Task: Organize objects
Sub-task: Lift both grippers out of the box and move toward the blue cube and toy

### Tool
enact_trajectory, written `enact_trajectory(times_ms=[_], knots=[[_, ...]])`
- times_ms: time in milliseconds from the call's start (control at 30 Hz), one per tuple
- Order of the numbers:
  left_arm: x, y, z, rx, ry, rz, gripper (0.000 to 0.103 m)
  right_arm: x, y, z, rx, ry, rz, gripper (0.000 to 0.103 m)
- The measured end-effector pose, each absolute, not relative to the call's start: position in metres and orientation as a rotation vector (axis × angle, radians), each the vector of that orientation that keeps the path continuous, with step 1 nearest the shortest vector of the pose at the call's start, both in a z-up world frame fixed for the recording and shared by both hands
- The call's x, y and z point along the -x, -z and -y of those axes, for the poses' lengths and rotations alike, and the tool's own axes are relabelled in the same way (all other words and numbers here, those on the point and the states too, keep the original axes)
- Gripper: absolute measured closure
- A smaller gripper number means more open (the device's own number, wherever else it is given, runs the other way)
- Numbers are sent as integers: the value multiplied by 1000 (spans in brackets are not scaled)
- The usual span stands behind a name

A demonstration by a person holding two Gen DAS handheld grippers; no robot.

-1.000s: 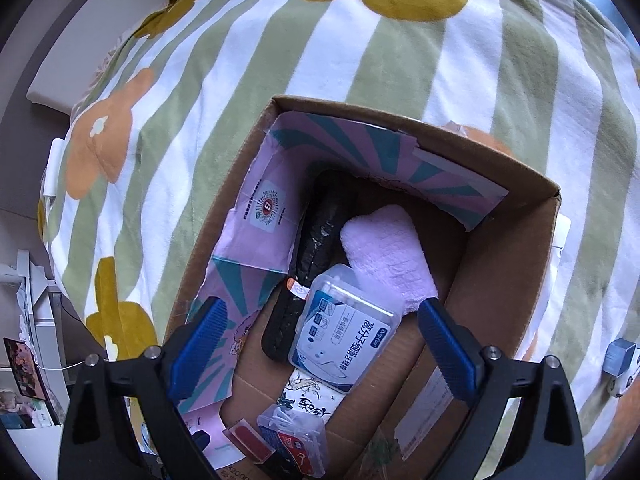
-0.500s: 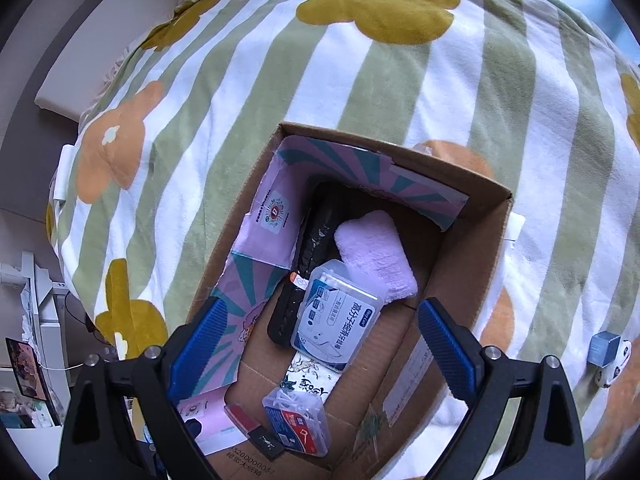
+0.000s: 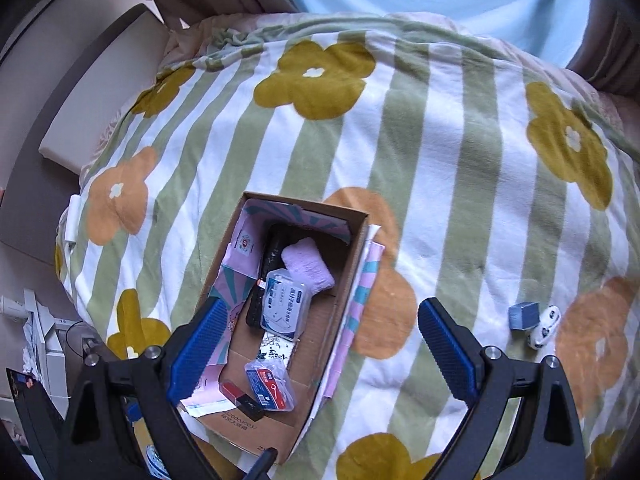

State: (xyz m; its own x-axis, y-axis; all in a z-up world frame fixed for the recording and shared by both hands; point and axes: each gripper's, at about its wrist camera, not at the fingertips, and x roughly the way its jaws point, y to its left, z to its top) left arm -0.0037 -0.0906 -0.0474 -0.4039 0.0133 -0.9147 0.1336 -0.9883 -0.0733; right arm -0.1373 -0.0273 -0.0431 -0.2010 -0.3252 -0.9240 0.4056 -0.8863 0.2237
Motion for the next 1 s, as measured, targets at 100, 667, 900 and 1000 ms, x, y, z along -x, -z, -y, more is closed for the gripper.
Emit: enact_trajectory(times_ms=[100, 667, 900, 1000], knots=[[6, 33, 80, -1674, 2615, -170, 0, 131, 25, -1, -1596, 2196, -58, 8], [6, 6, 45, -1617, 2776, -47, 0, 46, 1, -143, -1538, 2557, -179, 8], [22, 7, 18, -1659, 2847, -16, 0, 25, 14, -182, -1555, 2582, -70, 8], [30, 7, 3, -1687, 2874, -6, 0, 25, 16, -194, -1554, 2590, -48, 8]])
